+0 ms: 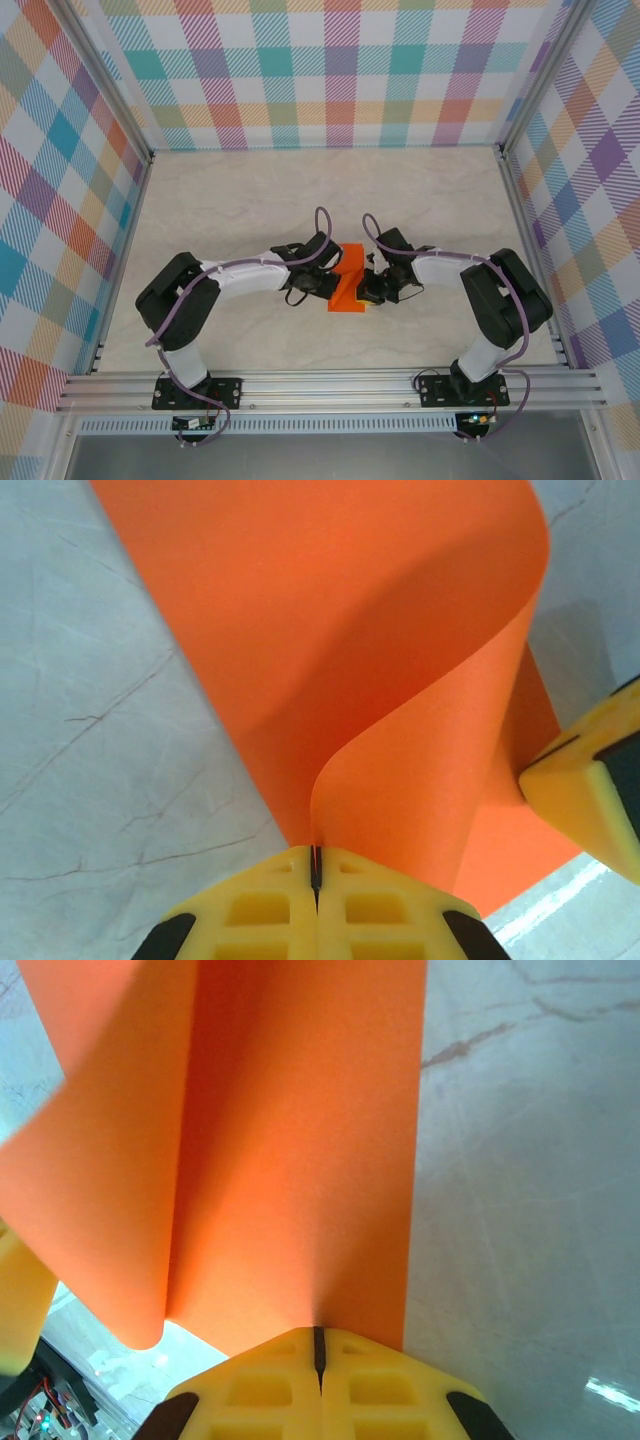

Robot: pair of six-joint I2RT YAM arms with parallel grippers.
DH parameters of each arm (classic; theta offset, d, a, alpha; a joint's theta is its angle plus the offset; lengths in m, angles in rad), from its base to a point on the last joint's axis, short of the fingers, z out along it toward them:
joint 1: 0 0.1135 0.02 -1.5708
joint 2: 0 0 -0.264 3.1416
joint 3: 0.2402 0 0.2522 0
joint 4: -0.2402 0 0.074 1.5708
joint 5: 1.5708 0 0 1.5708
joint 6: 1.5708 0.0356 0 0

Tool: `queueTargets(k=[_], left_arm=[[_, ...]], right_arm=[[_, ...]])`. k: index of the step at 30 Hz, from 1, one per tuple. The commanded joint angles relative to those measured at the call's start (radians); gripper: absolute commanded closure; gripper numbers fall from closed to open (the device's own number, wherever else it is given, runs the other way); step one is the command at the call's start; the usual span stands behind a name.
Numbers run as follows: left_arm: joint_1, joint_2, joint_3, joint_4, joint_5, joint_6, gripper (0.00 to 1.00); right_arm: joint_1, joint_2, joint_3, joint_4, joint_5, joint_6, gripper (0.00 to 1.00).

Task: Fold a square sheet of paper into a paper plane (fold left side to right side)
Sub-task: Fold the triangle a second time at the center of the table.

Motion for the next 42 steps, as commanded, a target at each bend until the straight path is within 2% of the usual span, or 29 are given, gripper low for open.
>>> queueTargets(k=[1,42], left_arm=[[0.012,0.022,0.036,-0.027,-0.011,0.025,1.0],[0.018,0.101,0.073,-0.036,-0.042,0.033,1.0]], right_arm=[[0.015,0.048,-0.011,-0.072,0.08,-0.02,0.96],[0.029,0.077,0.025,-0.107,0.093,-0.037,0.95]])
